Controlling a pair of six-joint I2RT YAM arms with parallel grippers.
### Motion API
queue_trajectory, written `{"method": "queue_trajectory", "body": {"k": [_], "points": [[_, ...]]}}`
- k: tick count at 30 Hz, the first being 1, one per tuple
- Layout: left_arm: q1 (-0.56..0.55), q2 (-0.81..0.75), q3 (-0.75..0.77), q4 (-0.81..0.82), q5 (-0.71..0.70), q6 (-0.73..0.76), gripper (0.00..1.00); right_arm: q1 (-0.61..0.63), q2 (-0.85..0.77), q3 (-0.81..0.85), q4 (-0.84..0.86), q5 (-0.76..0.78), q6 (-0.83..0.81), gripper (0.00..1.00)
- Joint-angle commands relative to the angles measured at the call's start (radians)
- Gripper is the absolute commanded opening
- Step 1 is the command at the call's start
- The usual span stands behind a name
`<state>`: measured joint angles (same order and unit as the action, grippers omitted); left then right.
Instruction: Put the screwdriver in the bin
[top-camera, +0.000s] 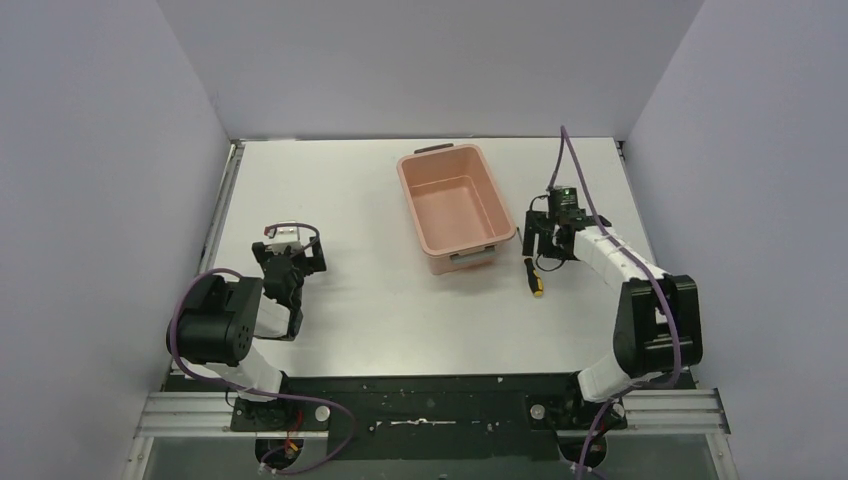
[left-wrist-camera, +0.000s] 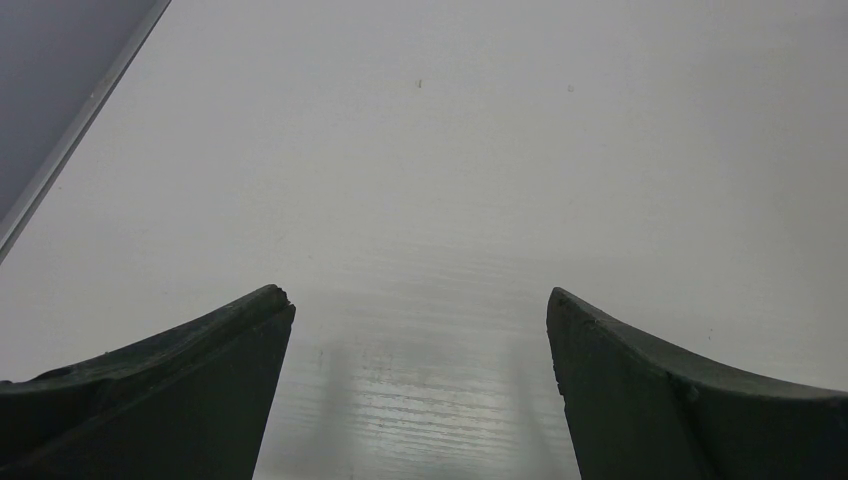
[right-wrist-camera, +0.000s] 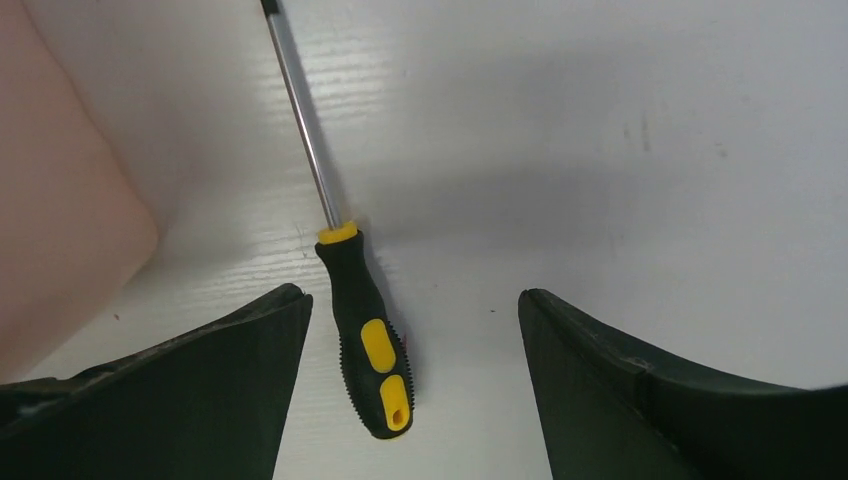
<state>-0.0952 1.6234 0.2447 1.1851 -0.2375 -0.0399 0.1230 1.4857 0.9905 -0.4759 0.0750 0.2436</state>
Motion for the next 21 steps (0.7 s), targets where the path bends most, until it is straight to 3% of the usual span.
{"method": "queue_trajectory", "body": {"k": [1, 13, 18, 19, 21], "points": [[0.006, -0.012, 0.008, 0.028, 0.012, 0.009, 0.97, -0.008, 0.078, 0.002, -0.013, -0.102, -0.027, 0.74], [0.006, -0.014, 0.008, 0.027, 0.012, 0.009, 0.97, -0.008, 0.200, -0.067, 0.052, -0.131, -0.041, 0.43], [0.006, -0.014, 0.009, 0.027, 0.012, 0.008, 0.97, -0.009, 0.200, -0.017, 0.014, -0.113, -0.065, 0.05], [0.007, -0.014, 0.008, 0.027, 0.012, 0.008, 0.97, -0.009, 0.192, 0.010, -0.012, -0.103, -0.072, 0.00], [0.006, -0.014, 0.008, 0.028, 0.012, 0.009, 0.97, -0.008, 0.162, 0.077, -0.079, -0.080, -0.085, 0.00]]}}
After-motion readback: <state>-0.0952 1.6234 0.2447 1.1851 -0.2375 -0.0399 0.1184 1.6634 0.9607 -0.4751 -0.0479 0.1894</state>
